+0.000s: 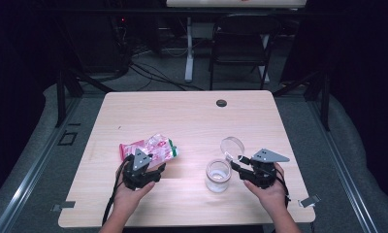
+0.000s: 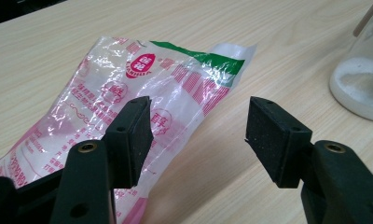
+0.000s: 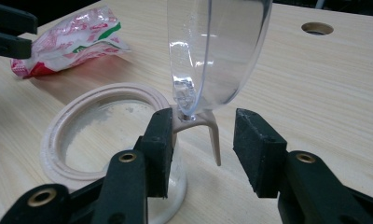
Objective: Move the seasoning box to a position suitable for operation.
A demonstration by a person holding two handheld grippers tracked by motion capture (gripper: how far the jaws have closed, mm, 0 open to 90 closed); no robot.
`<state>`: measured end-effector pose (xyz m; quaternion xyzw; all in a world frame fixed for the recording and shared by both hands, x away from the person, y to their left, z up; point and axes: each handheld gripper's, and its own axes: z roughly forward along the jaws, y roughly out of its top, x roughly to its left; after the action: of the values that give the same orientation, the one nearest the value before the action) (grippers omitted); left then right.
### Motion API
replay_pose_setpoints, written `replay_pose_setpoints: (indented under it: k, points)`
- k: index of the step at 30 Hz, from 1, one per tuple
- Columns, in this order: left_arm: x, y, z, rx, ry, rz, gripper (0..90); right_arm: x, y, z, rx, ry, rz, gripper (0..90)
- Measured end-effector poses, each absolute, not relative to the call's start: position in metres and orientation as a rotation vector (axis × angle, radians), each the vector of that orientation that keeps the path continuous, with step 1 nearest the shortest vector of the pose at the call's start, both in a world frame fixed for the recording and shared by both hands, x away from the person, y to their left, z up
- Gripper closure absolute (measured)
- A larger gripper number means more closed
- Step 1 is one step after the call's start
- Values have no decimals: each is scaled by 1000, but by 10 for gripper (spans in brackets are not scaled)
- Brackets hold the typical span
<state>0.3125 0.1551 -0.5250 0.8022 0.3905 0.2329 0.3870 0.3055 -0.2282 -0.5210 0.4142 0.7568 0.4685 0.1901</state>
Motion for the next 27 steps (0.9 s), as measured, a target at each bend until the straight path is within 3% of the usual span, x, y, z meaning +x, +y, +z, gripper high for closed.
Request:
replay_pose_setpoints:
  k: [19, 27]
  points:
    - [334, 129, -543, 2142, 985, 663, 376, 280, -242, -522, 1202, 2073, 1345, 510]
    - [340, 117, -553, 2186, 950, 790, 341, 271, -248, -522, 1223, 2050, 1321, 504]
